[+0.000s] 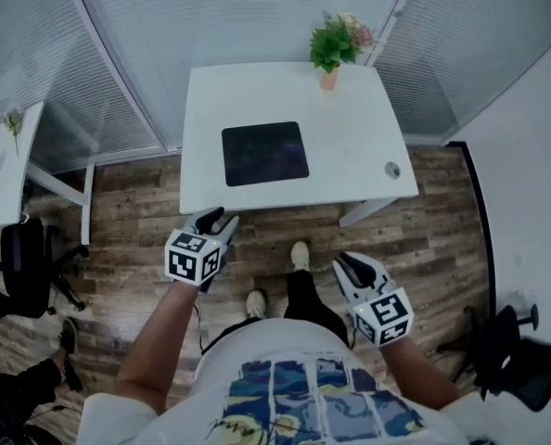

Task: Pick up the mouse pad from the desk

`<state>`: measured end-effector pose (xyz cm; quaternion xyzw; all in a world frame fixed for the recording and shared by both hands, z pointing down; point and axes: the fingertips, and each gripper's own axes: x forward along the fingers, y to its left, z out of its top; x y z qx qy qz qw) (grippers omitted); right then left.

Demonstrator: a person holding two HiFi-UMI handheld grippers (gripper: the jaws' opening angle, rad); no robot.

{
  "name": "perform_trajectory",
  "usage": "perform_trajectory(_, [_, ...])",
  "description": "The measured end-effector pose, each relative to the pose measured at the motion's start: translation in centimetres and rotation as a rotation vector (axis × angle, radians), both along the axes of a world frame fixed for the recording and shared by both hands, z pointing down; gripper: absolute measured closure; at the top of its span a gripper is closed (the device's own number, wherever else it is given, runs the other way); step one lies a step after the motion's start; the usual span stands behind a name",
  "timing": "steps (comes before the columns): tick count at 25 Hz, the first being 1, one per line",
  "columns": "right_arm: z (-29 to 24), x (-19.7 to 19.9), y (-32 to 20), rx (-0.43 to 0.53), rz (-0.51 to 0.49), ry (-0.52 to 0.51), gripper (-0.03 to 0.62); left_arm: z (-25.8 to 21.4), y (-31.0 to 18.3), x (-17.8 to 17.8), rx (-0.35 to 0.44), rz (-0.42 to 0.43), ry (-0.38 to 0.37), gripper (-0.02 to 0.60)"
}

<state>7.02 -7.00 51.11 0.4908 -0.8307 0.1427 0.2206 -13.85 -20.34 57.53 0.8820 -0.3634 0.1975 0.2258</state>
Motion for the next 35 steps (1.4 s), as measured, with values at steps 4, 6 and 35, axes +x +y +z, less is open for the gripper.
perform_trajectory(4, [0.7,1.2,-4.2,-0.018,-0.035,-0.014,0.534,1.7,-4.9,0.5,-0.015,-0.048,-0.039,0.446])
perform_trajectory(6, [0.6,1.6,-6.3,-0.034,-0.065,-0.011,0.534,2.6,-7.3,0.8,-0.029,-0.075,-0.055,0.445])
perform_trajectory(35, [5.3,12.5,-22.3,-0.245,-0.157,0.015,0.536,15.7,-33.0,1.3,-0.145,-0.204,-0.303,0.399])
